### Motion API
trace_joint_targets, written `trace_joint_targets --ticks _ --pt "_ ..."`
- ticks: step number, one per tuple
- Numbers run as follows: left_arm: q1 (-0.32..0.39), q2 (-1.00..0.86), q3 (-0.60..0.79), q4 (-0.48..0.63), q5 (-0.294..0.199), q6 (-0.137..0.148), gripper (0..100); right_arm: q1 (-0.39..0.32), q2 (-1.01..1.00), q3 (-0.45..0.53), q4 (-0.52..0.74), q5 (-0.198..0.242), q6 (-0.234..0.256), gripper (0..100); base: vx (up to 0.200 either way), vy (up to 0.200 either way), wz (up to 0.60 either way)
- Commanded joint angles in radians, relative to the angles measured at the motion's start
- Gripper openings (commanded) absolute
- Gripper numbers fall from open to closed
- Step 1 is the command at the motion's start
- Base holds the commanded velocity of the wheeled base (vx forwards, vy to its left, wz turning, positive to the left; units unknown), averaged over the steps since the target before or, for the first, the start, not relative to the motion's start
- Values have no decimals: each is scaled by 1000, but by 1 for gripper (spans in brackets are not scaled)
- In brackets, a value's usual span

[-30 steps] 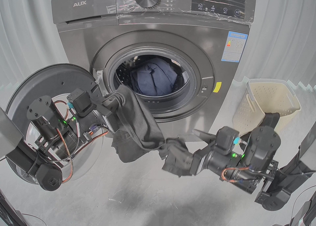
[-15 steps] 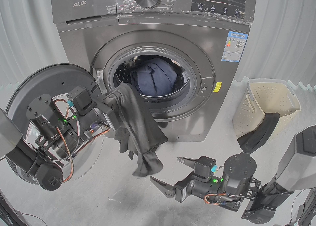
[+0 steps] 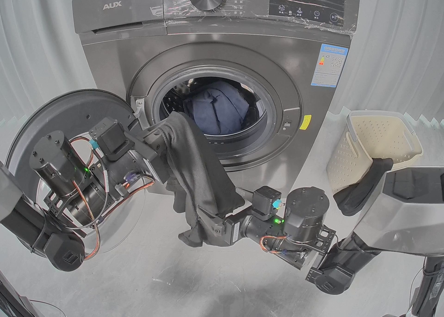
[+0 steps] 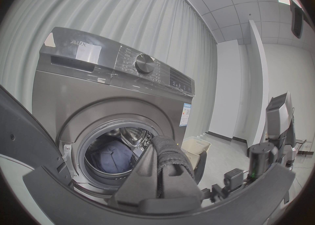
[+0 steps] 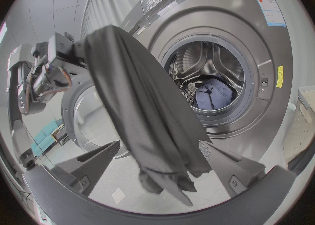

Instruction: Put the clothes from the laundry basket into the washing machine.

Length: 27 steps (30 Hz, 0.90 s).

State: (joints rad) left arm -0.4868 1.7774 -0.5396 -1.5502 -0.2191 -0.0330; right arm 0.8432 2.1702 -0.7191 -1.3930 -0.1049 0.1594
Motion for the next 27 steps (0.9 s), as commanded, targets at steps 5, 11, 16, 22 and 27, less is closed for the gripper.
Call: trace_joint_targets --ticks 5,11,16,22,27 --pt "-32 -33 3 -1 0 -1 0 -27 129 -123 12 -1 -9 100 0 0 0" --pt "-59 -43 7 -1 0 2 0 -35 177 -246 28 -15 -3 100 0 0 0" --pt "-78 -61 20 1 -2 -2 0 -52 201 -287 42 -21 -3 100 0 0 0" --pt "-93 -75 26 1 -2 -2 0 -72 234 -353 43 -22 -1 100 0 0 0" --pt "-93 -95 24 1 -2 -21 0 -76 260 -407 45 -62 6 100 0 0 0"
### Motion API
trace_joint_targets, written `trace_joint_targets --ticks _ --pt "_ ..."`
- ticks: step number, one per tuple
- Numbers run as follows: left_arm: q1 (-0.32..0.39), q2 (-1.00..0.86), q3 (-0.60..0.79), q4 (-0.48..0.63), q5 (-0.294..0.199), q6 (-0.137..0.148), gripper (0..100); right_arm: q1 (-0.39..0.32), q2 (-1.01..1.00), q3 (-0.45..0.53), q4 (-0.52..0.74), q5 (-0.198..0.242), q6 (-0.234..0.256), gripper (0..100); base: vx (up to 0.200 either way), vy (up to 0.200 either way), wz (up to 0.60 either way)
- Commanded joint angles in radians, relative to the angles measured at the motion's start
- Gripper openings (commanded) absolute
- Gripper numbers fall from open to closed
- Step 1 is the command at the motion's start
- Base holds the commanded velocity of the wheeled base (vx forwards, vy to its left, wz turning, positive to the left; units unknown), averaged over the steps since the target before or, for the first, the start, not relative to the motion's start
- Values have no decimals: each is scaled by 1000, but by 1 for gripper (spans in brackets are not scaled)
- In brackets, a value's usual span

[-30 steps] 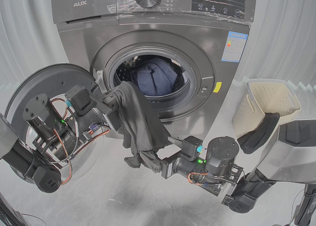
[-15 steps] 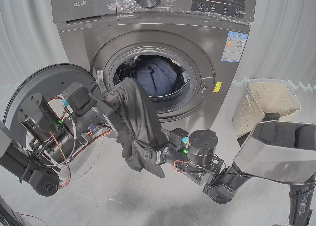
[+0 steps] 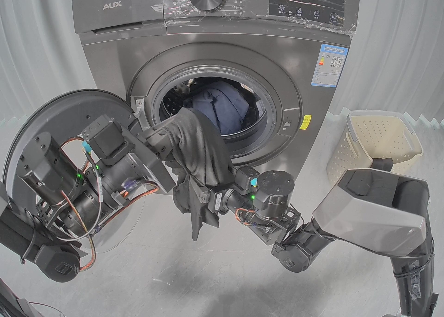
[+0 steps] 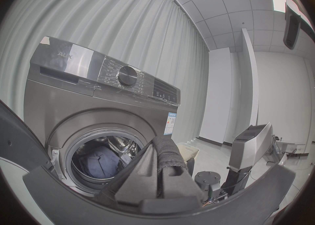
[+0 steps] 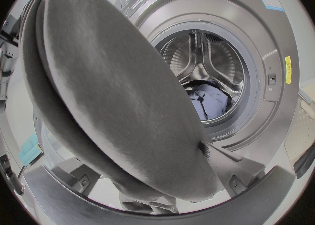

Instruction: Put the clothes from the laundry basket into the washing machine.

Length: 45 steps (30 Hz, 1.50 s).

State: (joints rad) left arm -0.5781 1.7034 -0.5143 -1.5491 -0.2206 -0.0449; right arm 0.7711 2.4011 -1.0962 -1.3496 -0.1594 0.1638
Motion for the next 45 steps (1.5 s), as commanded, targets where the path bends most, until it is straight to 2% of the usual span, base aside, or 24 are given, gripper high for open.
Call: trace_joint_targets --ticks 1,2,3,7,11,16,20,29,30,32,35,36,40,41,45 --pt "-2 -24 -3 0 0 -18 0 -4 30 -31 1 -9 5 100 0 0 0" --pt "0 -25 -4 0 0 -24 0 -4 32 -31 1 -9 8 100 0 0 0" --pt "3 -27 -4 0 0 -26 0 -6 32 -31 1 -12 13 0 0 0 0" --pt "18 -13 -1 3 3 -27 0 -10 20 -31 0 -32 23 0 0 0 0" --pt "72 18 2 1 1 -24 0 -36 -23 -13 0 -40 34 0 0 0 0" --pt "152 73 3 1 3 -12 0 -69 -148 64 0 -46 37 0 0 0 0" --pt "170 110 28 1 1 -7 0 -90 -203 104 1 -46 42 0 0 0 0" --pt "175 217 99 0 -13 28 0 -96 -269 116 3 -48 43 0 0 0 0" --pt "190 248 109 0 -13 51 0 -93 -273 121 3 -48 43 0 0 0 0" --pt "196 274 117 -2 -16 71 0 -88 -273 125 3 -48 43 0 0 0 0" --pt "198 285 125 -3 -39 79 0 -87 -272 124 3 -48 43 0 0 0 0" --pt "198 285 125 -3 -39 79 100 -87 -272 124 3 -48 43 0 0 0 0" --pt "201 289 204 -2 -62 79 100 -105 -270 116 3 -46 42 0 0 0 0" --pt "201 292 227 -2 -83 85 100 -115 -270 114 3 -46 42 0 0 0 0" --pt "202 300 278 -2 -184 137 100 -119 -272 110 3 -46 42 0 0 0 0"
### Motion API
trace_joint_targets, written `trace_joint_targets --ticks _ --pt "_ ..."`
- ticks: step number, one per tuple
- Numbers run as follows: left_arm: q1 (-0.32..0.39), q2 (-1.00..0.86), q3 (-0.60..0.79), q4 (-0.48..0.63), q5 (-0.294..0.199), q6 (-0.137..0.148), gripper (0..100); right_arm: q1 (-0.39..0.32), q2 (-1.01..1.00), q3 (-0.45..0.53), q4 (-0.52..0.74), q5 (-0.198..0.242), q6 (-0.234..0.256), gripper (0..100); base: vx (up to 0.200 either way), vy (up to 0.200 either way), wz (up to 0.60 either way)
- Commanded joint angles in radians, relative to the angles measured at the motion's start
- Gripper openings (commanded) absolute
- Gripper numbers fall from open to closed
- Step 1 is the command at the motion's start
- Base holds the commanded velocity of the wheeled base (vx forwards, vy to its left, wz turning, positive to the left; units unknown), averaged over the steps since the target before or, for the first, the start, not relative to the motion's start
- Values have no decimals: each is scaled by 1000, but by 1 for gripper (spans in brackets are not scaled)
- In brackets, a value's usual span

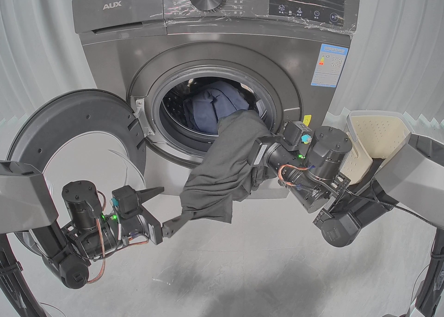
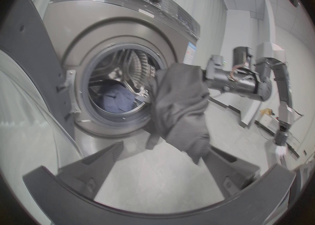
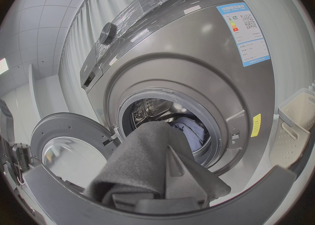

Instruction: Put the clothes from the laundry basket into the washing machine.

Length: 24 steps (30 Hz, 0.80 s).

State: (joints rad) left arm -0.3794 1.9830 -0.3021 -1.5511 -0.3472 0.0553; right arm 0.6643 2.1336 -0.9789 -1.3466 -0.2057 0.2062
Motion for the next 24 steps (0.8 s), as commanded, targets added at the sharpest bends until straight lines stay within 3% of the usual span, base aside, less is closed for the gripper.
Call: trace_joint_targets --ticks 1,5,6,8,11,15,17,18,20,24 --pt "4 19 74 0 -67 41 100 -12 -4 -7 0 0 -1 0 0 0 0" --pt "5 2 135 -1 -138 66 100 -12 -4 -9 0 2 -2 0 0 0 0" --pt "11 -13 150 -1 -180 77 100 -9 -4 -4 0 3 -1 0 0 0 0" --pt "23 -30 150 0 -202 81 100 0 -1 3 -3 2 2 0 0 0 0" --pt "22 -30 90 0 -193 70 100 26 -6 16 -6 2 9 0 0 0 0" --pt "5 -15 -6 2 -134 41 100 60 -34 31 0 3 6 0 0 0 0" --pt "5 -15 -6 2 -134 41 100 60 -34 31 0 3 6 0 0 0 0" --pt "-42 5 -97 2 -118 -6 100 71 -32 42 -2 3 6 0 0 0 0" --pt "-61 13 -138 2 -98 -37 100 75 -29 42 -2 3 6 0 0 0 0" --pt "-93 46 -196 2 -76 -51 100 80 -26 40 -2 2 7 0 0 0 0"
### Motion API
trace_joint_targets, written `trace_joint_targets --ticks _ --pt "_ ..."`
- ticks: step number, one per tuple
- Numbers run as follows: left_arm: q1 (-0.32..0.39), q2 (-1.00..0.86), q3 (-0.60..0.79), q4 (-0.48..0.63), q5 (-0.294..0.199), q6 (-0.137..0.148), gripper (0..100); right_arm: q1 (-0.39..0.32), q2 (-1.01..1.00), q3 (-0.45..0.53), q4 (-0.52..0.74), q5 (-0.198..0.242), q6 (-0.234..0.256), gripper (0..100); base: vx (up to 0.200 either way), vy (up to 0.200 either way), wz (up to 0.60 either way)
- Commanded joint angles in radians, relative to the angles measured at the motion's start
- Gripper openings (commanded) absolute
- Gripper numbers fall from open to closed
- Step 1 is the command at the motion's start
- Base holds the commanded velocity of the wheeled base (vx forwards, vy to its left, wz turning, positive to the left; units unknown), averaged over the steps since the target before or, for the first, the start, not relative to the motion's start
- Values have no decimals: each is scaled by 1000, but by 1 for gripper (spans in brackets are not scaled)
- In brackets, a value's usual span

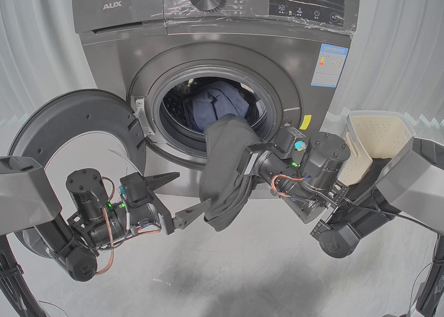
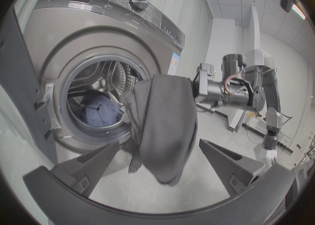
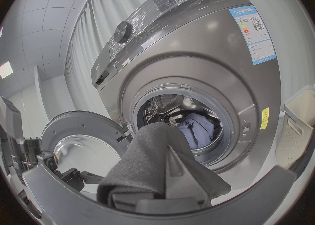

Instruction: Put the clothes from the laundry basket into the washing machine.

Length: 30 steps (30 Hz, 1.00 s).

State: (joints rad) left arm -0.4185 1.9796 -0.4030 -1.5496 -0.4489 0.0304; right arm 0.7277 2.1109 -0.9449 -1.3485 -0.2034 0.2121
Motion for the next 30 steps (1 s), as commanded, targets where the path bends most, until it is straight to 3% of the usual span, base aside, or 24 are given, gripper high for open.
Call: trace_joint_targets --ticks 1,15,30 --pt "-55 61 -117 0 26 -26 100 18 -3 6 0 -1 1 0 0 0 0" --pt "-95 139 -183 0 27 -15 100 42 26 -12 0 -1 1 0 0 0 0" --pt "-80 295 -413 -1 150 2 100 82 24 9 -3 -2 9 0 0 0 0"
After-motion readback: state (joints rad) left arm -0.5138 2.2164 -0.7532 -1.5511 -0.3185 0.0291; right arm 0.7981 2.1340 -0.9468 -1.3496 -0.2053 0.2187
